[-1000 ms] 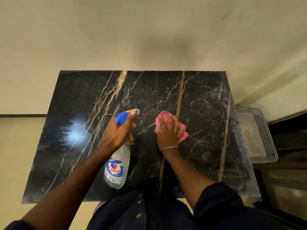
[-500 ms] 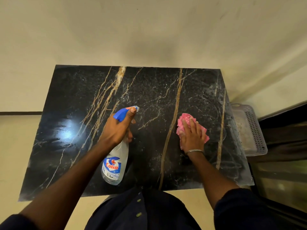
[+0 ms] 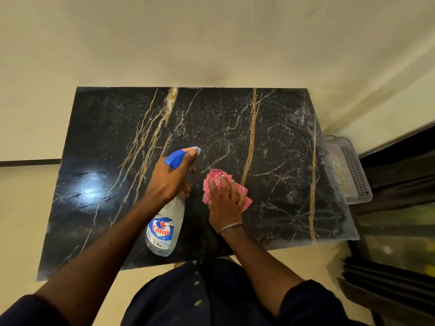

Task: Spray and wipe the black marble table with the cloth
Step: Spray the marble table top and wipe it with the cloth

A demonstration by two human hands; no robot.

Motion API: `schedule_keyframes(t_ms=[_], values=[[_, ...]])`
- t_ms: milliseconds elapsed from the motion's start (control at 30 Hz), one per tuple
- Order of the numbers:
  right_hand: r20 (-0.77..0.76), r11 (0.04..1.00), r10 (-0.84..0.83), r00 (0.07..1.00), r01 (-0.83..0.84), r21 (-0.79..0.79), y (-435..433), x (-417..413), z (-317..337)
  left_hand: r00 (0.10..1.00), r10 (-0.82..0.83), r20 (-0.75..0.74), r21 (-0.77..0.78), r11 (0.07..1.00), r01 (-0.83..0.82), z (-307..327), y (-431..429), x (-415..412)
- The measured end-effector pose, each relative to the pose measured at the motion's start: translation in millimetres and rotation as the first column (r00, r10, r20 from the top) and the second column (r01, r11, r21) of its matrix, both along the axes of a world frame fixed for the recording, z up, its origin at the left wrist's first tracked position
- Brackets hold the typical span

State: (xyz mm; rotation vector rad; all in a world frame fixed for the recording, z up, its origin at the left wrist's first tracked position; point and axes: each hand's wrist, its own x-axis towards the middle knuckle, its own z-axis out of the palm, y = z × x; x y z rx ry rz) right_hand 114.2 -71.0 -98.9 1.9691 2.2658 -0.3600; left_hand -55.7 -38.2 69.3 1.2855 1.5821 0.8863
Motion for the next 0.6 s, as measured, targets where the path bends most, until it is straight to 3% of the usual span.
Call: schedule_keyframes(t_ms=[167, 433, 600], values=[[-0.018, 0.996, 0.085, 0.996, -0.085, 0.009, -0.6, 40.6, -0.4, 0.999, -0.039, 0.006, -0.012, 0.999, 0.039, -5.3, -7.6, 1.6], [0.028, 0.953, -0.302, 0.953, 0.303, -0.019, 7.4, 159.7, 3.5, 0.994, -0.082, 0.065, 0.008, 0.997, 0.082, -4.9, -18.4, 4.0], [0.028, 0.917, -0.386, 0.922, 0.386, -0.1, 2.3, 128.8, 11.9, 0.995, -0.079, 0.063, 0.024, 0.997, 0.078, -9.5, -26.5, 1.1]])
